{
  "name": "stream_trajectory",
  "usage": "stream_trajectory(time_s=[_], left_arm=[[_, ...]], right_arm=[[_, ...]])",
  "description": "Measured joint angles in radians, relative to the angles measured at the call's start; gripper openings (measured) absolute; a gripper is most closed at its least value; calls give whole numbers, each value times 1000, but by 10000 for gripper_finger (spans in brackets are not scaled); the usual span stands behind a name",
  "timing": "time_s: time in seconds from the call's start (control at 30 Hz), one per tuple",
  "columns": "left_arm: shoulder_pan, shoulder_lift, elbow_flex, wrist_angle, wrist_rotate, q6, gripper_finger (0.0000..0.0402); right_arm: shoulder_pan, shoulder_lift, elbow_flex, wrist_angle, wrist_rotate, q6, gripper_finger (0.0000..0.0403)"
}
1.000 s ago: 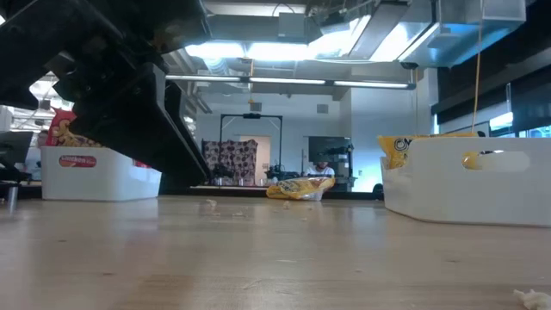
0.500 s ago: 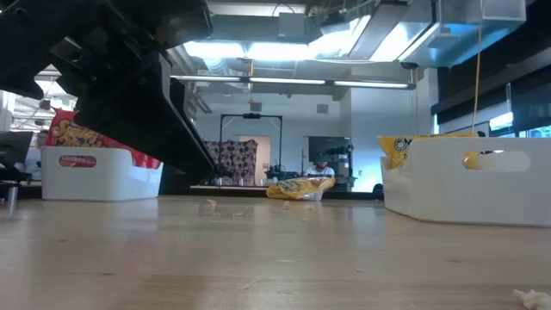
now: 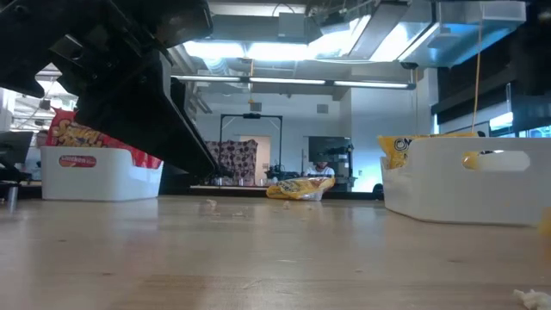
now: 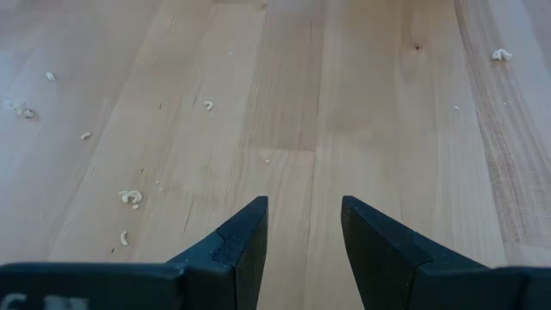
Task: Sort Maruchan noodles
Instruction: Put the bottom yellow noodle into the bottom white bin
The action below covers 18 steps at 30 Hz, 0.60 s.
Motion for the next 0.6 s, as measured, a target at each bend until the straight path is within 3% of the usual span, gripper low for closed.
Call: stream_trajectory(time_s=[0.3, 0.47, 0.6], left_arm=[[1, 0, 0, 13, 0, 0, 143], [1, 0, 0, 56, -2, -5, 143], [2, 0, 0, 104, -2, -6, 143]], right_arm=[[-52, 73, -4, 266, 239, -172, 209], [-84, 123, -7, 429, 309, -302, 209], [-121, 152, 0, 510, 304, -415, 209]])
